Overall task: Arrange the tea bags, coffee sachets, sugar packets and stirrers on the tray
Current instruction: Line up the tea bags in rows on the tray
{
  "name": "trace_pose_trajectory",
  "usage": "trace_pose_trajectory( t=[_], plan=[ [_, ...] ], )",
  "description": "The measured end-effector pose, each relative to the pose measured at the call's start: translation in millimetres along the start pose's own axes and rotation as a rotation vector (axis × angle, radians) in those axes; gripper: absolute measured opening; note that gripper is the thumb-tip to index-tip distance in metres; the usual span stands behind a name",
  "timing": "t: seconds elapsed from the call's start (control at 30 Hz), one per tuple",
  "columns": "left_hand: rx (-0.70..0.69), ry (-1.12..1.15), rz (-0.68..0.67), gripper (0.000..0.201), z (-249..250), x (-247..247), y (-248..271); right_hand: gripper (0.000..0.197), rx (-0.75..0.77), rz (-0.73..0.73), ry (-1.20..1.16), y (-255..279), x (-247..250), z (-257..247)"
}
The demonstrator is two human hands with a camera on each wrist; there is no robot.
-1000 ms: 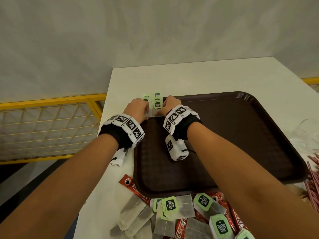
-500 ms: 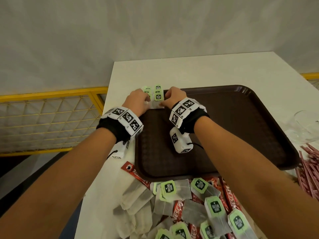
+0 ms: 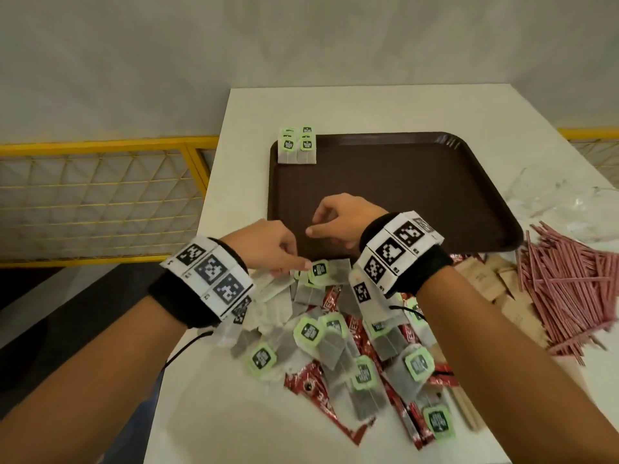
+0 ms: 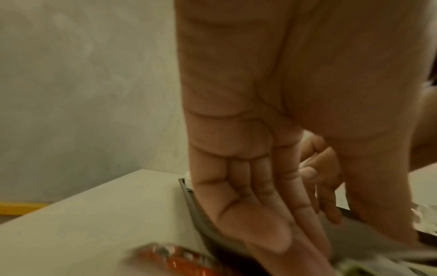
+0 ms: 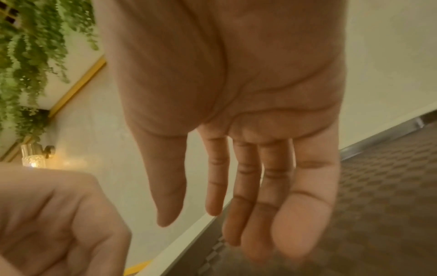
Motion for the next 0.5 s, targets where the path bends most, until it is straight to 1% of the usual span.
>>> trace_pose_trajectory(
  t=[0.1,0.2,0.3,0.4,0.5],
  plan=[
    [0.032,-0.017,0.084,0.052,-3,-14,6,0.026,-0.082,0.04,0.065,20,-1,16],
    [0.099,-0.068,0.175,0.058,-5,-18,8,0.033,-0.184,0.073,0.127,36,1,33],
    [0.13,-0.099,0.21,0.058,-2,-23,9,0.035,-0.273,0.075,0.176,48,-2,49],
    [0.145,-0.15,0.229,0.057,4,-26,9,0.029,-0.333,0.084,0.251,57,-8,59],
    [0.145,-0.176,0.234,0.054,9,-27,6,0.022,-0.357,0.128,0.285,60,-10,58]
  ],
)
Point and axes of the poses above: each hand's wrist, its own y-axis away from the middle knuckle, its own x-axis out of the back of the hand, z = x × y, the point moved 10 cm from there along -y, towards the middle knuckle, and after that the axes turned 13 degrees about y, right-handed, at the moved point
